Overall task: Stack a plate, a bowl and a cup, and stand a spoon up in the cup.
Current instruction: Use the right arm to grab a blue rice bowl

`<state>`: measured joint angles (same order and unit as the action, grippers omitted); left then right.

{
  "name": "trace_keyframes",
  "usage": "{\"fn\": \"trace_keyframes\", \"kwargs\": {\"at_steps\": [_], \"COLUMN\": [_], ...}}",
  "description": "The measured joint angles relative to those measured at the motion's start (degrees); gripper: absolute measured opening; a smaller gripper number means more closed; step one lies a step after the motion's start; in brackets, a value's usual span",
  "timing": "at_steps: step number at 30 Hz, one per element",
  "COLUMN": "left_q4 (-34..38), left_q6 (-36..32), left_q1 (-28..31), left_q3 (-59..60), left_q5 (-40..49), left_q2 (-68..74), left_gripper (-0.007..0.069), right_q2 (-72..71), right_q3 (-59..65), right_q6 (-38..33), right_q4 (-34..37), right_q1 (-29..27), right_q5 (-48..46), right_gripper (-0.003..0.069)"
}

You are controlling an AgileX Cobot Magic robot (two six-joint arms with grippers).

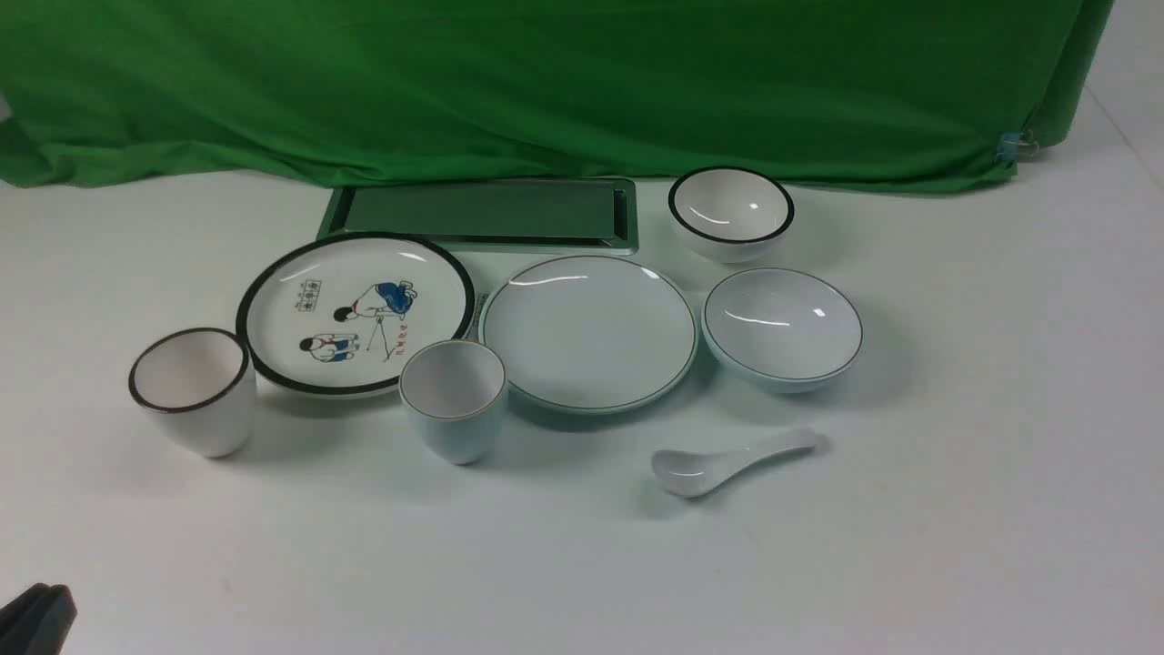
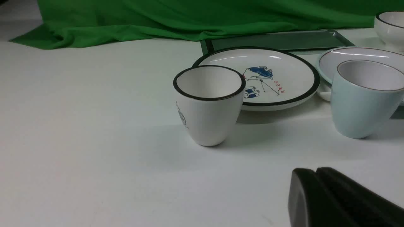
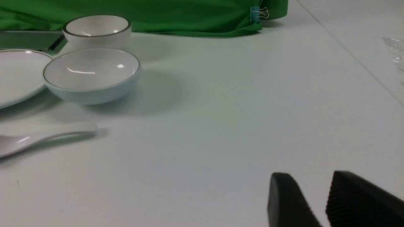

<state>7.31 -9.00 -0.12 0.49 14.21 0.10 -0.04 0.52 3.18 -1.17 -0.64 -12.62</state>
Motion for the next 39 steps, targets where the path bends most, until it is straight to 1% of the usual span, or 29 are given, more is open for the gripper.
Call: {"fn": "trace_keyframes", "kwargs": {"at_steps": [32, 35, 37, 38, 39], "left_q4": [-0.07, -0.20, -0.20, -0.20, -0.20], "left_q6": [0.00, 0.00, 0.00, 0.00, 0.00], "left_q1": [0.00, 0.00, 0.00, 0.00, 0.00], "left_q3": [0.00, 0.00, 0.00, 0.00, 0.00], "left_q5": [-0.37, -4.25, -8.66, -14.21, -18.49], "left_q2": [0.00, 0.00, 0.00, 0.00, 0.00], "left_gripper": [-0.0029, -0.0029, -0.0029, -0.0029, -0.0029], "right_q2": [0.00, 0.00, 0.00, 0.00, 0.00], "right_q3": [0.00, 0.00, 0.00, 0.00, 0.00], "right_q6": [0.17, 0.97, 1.20, 1.39, 1.45], "right_q4": [0.00, 0.00, 0.00, 0.00, -0.05], "right_q1": [0.00, 0.00, 0.00, 0.00, 0.00], "right_q5": [0.36, 4.93, 9.68, 18.04, 23.26], "right_gripper": [0.0239, 0.0239, 0.0239, 0.0239, 0.0239]}}
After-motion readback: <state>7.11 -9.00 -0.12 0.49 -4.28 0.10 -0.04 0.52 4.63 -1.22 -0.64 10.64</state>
